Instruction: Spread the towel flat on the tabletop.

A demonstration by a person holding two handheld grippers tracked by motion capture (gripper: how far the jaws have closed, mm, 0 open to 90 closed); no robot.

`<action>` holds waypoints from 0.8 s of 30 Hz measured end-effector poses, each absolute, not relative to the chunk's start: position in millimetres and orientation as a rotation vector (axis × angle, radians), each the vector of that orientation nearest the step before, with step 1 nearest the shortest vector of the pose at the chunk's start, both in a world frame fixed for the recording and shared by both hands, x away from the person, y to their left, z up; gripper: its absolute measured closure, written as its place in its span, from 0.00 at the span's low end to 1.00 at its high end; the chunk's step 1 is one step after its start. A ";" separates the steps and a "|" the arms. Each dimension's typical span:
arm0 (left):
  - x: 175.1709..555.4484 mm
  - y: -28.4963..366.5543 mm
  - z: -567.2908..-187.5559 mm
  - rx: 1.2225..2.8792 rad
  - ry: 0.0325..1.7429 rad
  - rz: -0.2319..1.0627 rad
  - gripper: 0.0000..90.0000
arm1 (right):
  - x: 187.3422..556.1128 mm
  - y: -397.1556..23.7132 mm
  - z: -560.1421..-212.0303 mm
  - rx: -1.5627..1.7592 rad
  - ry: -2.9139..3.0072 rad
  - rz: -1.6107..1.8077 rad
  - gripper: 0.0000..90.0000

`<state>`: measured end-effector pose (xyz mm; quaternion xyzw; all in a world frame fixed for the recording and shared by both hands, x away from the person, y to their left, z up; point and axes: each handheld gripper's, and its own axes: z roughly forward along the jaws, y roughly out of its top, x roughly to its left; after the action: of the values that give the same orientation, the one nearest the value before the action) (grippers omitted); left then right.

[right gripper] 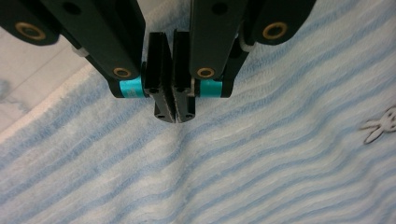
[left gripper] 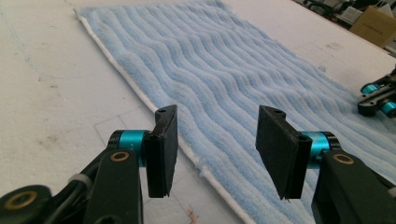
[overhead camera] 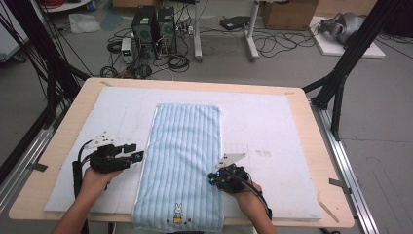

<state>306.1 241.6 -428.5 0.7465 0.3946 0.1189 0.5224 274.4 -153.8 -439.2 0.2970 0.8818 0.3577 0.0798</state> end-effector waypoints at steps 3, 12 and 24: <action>309.8 237.7 -428.3 1.793 0.936 0.278 0.54 | 269.5 -158.1 -438.6 0.875 2.678 1.082 0.98; 326.6 220.2 -439.3 1.874 0.989 0.243 0.61 | 283.1 -182.0 -429.3 1.054 2.447 1.251 0.69; 308.8 207.6 -448.3 2.043 0.973 0.344 1.00 | 366.1 -191.5 -425.3 1.312 2.185 1.120 0.68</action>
<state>308.8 207.6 -448.3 0.8127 0.3870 0.1367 0.4136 366.1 -191.5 -425.3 0.4638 0.7723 0.3960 0.1778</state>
